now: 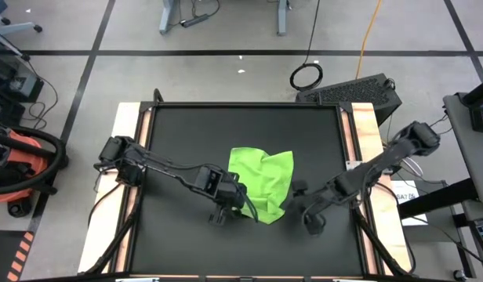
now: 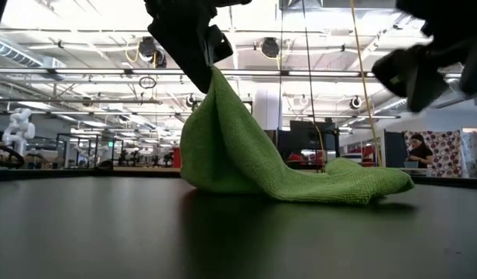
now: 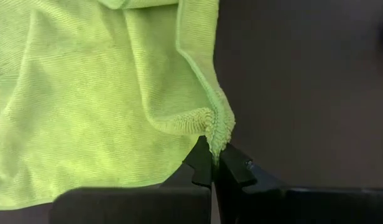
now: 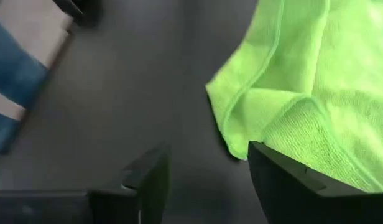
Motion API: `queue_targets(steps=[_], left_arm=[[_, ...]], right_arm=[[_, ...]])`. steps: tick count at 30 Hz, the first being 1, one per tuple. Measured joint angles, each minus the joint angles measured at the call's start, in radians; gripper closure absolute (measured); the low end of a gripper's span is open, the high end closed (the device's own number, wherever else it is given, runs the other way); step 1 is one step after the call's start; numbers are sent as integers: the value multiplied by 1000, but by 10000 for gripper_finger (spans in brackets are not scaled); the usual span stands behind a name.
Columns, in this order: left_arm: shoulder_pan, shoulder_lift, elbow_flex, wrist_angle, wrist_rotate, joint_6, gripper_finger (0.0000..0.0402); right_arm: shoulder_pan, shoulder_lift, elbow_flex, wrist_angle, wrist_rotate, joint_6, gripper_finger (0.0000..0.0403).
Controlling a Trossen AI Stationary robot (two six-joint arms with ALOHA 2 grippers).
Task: Roll towel
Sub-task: Roll the green towel
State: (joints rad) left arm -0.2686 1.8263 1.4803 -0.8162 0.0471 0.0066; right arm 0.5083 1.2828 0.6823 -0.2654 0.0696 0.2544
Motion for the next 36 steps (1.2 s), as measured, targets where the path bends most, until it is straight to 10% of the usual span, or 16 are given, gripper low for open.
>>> queue_targets(steps=[24, 36], left_arm=[[7, 0, 0, -2, 8, 9, 401], [29, -3, 0, -14, 2, 36, 401]], right_arm=[[-30, 270, 0, 161, 112, -31, 295], [-71, 266, 0, 164, -52, 27, 400]])
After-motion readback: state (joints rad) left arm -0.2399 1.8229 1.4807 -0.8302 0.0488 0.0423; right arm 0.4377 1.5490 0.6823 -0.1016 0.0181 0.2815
